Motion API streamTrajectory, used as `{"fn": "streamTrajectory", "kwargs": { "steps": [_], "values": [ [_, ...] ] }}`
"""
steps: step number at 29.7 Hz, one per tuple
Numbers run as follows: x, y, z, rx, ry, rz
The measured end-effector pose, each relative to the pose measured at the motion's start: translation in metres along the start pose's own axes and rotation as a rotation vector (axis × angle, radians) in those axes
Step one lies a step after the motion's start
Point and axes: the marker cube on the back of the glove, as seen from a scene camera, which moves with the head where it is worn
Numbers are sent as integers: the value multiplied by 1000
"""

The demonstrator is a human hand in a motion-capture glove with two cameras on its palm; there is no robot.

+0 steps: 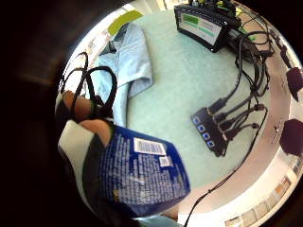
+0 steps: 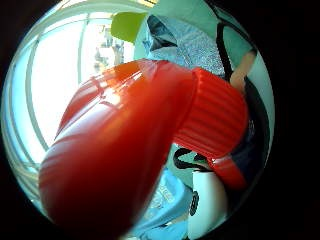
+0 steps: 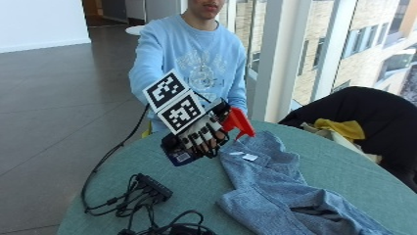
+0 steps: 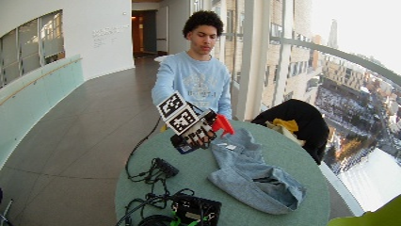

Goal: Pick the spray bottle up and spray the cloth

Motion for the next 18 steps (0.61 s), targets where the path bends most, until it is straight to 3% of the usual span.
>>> {"fn": "streamTrajectory", "kwargs": {
  "steps": [18],
  "values": [
    [-4,4,1,-23,37,22]
  ]
}}
